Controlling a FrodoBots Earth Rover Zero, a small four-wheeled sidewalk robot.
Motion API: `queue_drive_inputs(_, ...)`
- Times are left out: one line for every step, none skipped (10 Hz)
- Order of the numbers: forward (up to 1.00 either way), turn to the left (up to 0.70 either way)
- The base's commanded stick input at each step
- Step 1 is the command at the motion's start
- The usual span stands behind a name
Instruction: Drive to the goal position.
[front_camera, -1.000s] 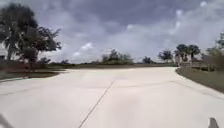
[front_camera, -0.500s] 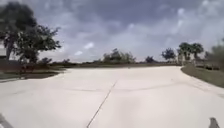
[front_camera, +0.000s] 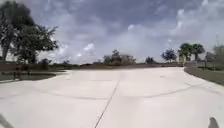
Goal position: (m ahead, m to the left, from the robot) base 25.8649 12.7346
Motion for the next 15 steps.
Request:
queue_drive_inputs(0.7, 0.0)
queue_drive_inputs(0.7, 0.0)
queue_drive_inputs(0.7, 0.0)
queue_drive_inputs(0.7, 0.0)
queue_drive_inputs(0.7, 0.0)
queue_drive_inputs(0.7, 0.0)
queue_drive_inputs(0.7, 0.14)
queue_drive_inputs(0.7, 0.35)
queue_drive_inputs(0.7, 0.33)
queue_drive_inputs(0.7, 0.1)
queue_drive_inputs(0.7, 0.0)
queue_drive_inputs(0.7, 0.02)
queue_drive_inputs(0.7, 0.31)
queue_drive_inputs(0.7, 0.32)
queue_drive_inputs(0.7, 0.11)
